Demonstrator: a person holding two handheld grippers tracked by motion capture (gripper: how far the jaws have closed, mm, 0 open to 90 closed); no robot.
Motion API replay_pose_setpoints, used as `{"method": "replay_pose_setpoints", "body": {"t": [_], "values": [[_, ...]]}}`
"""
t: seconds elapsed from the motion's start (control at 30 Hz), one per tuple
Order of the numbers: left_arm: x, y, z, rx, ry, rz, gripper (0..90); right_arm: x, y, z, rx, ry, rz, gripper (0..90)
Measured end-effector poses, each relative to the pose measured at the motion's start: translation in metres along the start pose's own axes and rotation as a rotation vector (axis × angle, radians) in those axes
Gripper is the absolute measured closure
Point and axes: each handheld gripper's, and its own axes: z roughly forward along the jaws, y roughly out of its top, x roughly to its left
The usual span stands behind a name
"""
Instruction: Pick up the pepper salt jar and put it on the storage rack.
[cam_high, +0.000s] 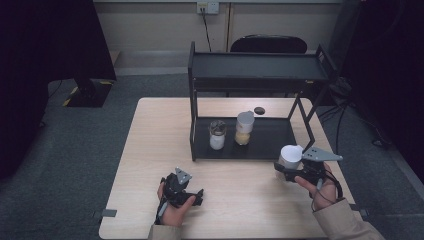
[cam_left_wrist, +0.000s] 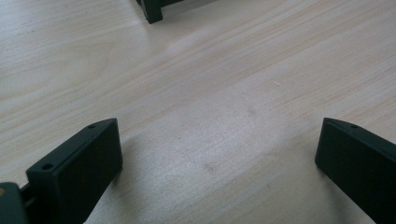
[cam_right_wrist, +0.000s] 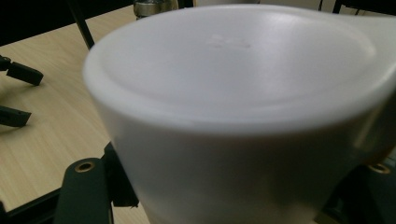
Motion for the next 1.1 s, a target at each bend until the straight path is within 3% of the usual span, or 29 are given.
{"method": "replay_pose_setpoints", "body": {"t": [0.73, 1.1], "values": [[0.0, 0.0, 0.0, 0.0, 0.0, 0.0, 0.0, 0.0, 0.016, 0.024, 0.006, -0.05, -0.003, 29.9], [0.0, 0.0, 0.0, 0.0, 0.0, 0.0, 0.0, -0.006, 0.021, 0.039, 0.012, -0.067, 0.019, 29.9]]}}
